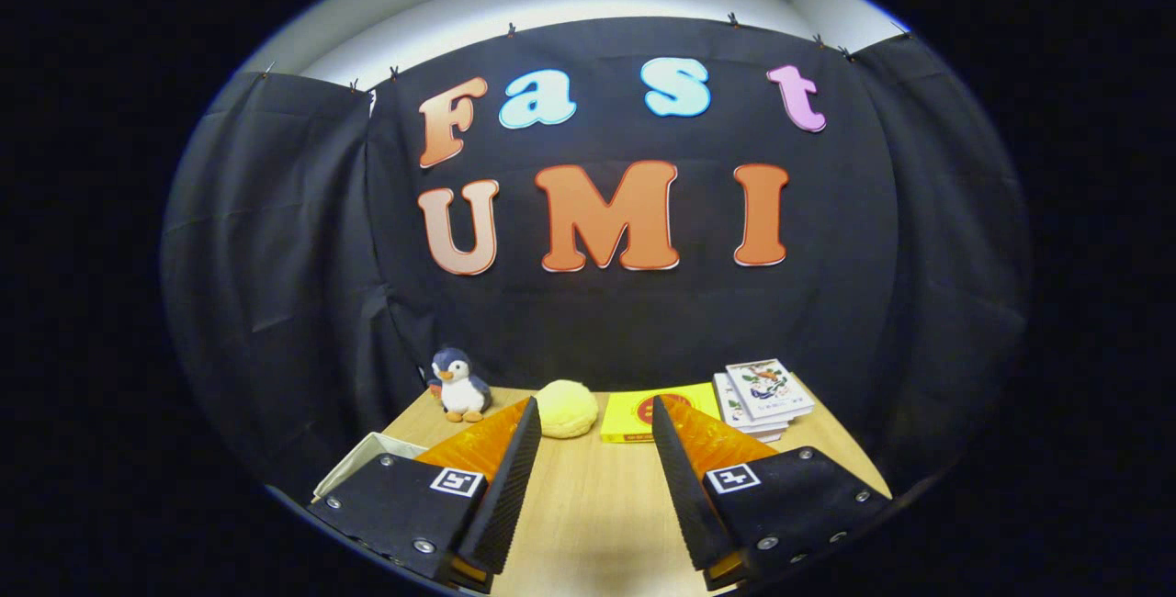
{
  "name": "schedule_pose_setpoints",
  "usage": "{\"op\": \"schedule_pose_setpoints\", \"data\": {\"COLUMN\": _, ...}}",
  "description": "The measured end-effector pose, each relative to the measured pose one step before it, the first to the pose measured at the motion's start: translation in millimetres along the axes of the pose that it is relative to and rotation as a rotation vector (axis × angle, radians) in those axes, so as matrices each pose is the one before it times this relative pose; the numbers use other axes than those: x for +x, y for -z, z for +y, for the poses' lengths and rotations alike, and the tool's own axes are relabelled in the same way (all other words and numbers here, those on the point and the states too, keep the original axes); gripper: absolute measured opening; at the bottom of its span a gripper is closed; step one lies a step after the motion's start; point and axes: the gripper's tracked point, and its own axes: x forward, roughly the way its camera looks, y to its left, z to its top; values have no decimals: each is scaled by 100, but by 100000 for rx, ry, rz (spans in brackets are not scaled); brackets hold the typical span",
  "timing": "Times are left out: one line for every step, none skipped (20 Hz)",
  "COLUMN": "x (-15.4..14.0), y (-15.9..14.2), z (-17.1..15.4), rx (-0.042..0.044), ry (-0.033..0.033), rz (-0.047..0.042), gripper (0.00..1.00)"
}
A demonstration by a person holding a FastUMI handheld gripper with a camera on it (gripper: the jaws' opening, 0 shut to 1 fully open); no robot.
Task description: Open the storage box then place both shoes into the box .Put the left shoe in first, then the right shoe, with the right side of both shoes facing outward in a uniform manner.
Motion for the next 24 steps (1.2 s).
{"op": "schedule_pose_setpoints", "data": {"x": -405, "y": -757, "z": -1157, "rx": -854, "ry": 970, "rz": -2661, "gripper": 75}}
{"op": "schedule_pose_setpoints", "data": {"x": -433, "y": -662, "z": -908, "rx": -552, "ry": 416, "rz": -2680, "gripper": 79}}
{"op": "schedule_pose_setpoints", "data": {"x": -347, "y": -692, "z": -783, "rx": -433, "ry": 125, "rz": -2439, "gripper": 81}}
{"op": "schedule_pose_setpoints", "data": {"x": -232, "y": -686, "z": -653, "rx": -223, "ry": 173, "rz": -2524, "gripper": 84}}
{"op": "schedule_pose_setpoints", "data": {"x": 104, "y": -757, "z": -914, "rx": -303, "ry": 226, "rz": -2142, "gripper": 86}}
{"op": "schedule_pose_setpoints", "data": {"x": -202, "y": -589, "z": -444, "rx": -269, "ry": -193, "rz": -2718, "gripper": 88}}
{"op": "schedule_pose_setpoints", "data": {"x": -98, "y": -521, "z": -553, "rx": -596, "ry": 230, "rz": -2473, "gripper": 91}}
{"op": "schedule_pose_setpoints", "data": {"x": -244, "y": -488, "z": -546, "rx": -613, "ry": -77, "rz": -3061, "gripper": 92}}
{"op": "schedule_pose_setpoints", "data": {"x": -122, "y": -488, "z": -513, "rx": -857, "ry": 530, "rz": -2196, "gripper": 94}}
{"op": "schedule_pose_setpoints", "data": {"x": -142, "y": -182, "z": -347, "rx": -648, "ry": 194, "rz": -2191, "gripper": 95}}
{"op": "schedule_pose_setpoints", "data": {"x": -41, "y": -301, "z": -385, "rx": -615, "ry": 125, "rz": -1394, "gripper": 95}}
{"op": "schedule_pose_setpoints", "data": {"x": -295, "y": -158, "z": -267, "rx": -583, "ry": -227, "rz": -1618, "gripper": 95}}
{"op": "schedule_pose_setpoints", "data": {"x": -45, "y": -204, "z": -311, "rx": -794, "ry": 270, "rz": -961, "gripper": 96}}
{"op": "schedule_pose_setpoints", "data": {"x": -36, "y": 78, "z": -294, "rx": -549, "ry": 166, "rz": -990, "gripper": 96}}
{"op": "schedule_pose_setpoints", "data": {"x": -157, "y": -367, "z": -296, "rx": -599, "ry": -276, "rz": -1418, "gripper": 96}}
{"op": "schedule_pose_setpoints", "data": {"x": -210, "y": -64, "z": -280, "rx": -399, "ry": 257, "rz": -893, "gripper": 96}}
{"op": "schedule_pose_setpoints", "data": {"x": -51, "y": -58, "z": -197, "rx": -146, "ry": -72, "rz": -878, "gripper": 96}}
{"op": "schedule_pose_setpoints", "data": {"x": -80, "y": 19, "z": -187, "rx": -347, "ry": 81, "rz": -619, "gripper": 97}}
{"op": "schedule_pose_setpoints", "data": {"x": -61, "y": 54, "z": -194, "rx": -506, "ry": -4, "rz": -453, "gripper": 97}}
{"op": "schedule_pose_setpoints", "data": {"x": -64, "y": 82, "z": -258, "rx": -577, "ry": 464, "rz": -209, "gripper": 97}}
{"op": "schedule_pose_setpoints", "data": {"x": -64, "y": 200, "z": -227, "rx": -252, "ry": 261, "rz": 54, "gripper": 97}}
{"op": "schedule_pose_setpoints", "data": {"x": -168, "y": 60, "z": -118, "rx": 107, "ry": 232, "rz": -40, "gripper": 97}}
{"op": "schedule_pose_setpoints", "data": {"x": -72, "y": 100, "z": -63, "rx": 132, "ry": -32, "rz": -70, "gripper": 97}}
{"op": "schedule_pose_setpoints", "data": {"x": 12, "y": 86, "z": -106, "rx": -44, "ry": 160, "rz": -28, "gripper": 97}}
